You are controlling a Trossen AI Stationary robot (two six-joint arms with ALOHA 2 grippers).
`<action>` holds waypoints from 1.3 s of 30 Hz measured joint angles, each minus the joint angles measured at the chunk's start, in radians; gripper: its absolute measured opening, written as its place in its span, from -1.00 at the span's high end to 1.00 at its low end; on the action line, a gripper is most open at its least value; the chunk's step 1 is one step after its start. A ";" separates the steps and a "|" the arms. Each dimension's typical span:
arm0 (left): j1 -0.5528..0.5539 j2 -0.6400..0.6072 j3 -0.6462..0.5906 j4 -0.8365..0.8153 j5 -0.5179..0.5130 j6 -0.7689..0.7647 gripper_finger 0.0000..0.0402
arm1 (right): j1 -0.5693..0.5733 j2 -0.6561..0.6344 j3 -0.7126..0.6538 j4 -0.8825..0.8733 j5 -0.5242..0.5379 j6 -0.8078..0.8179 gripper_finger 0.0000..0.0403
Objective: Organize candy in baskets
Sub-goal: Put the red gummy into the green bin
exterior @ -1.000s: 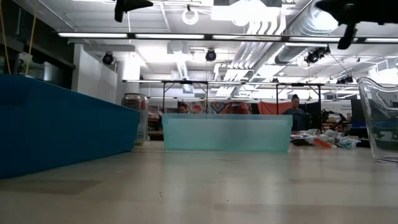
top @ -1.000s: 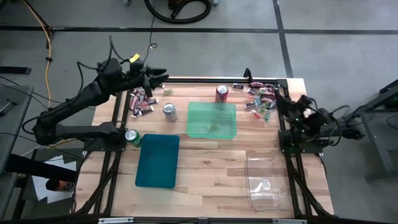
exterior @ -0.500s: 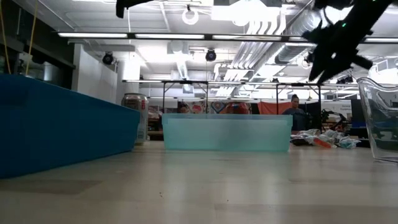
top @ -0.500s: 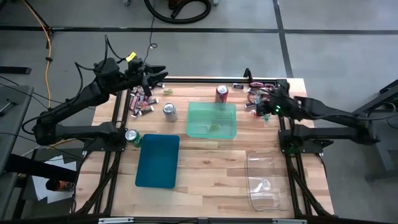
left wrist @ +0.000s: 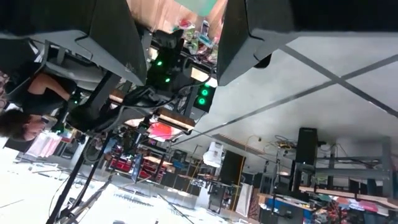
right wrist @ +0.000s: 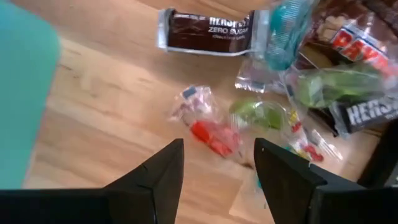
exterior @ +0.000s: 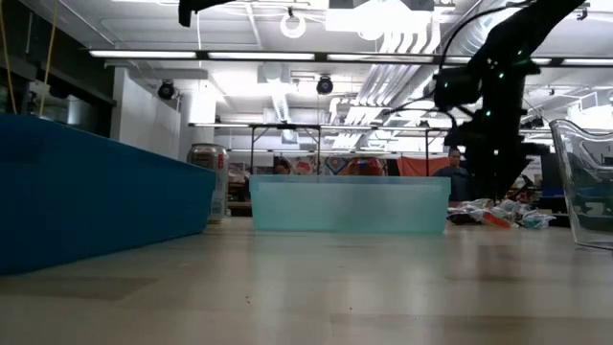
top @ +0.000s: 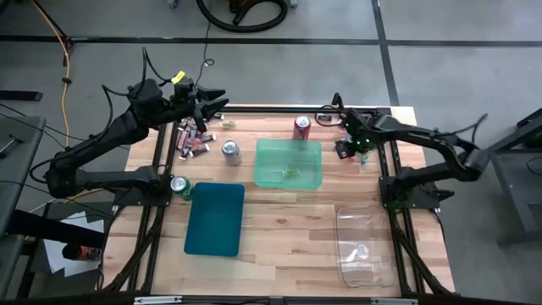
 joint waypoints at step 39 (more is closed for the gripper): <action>0.000 0.000 0.000 0.004 -0.073 0.044 0.08 | 0.226 -0.248 0.087 0.442 -0.204 -0.034 0.98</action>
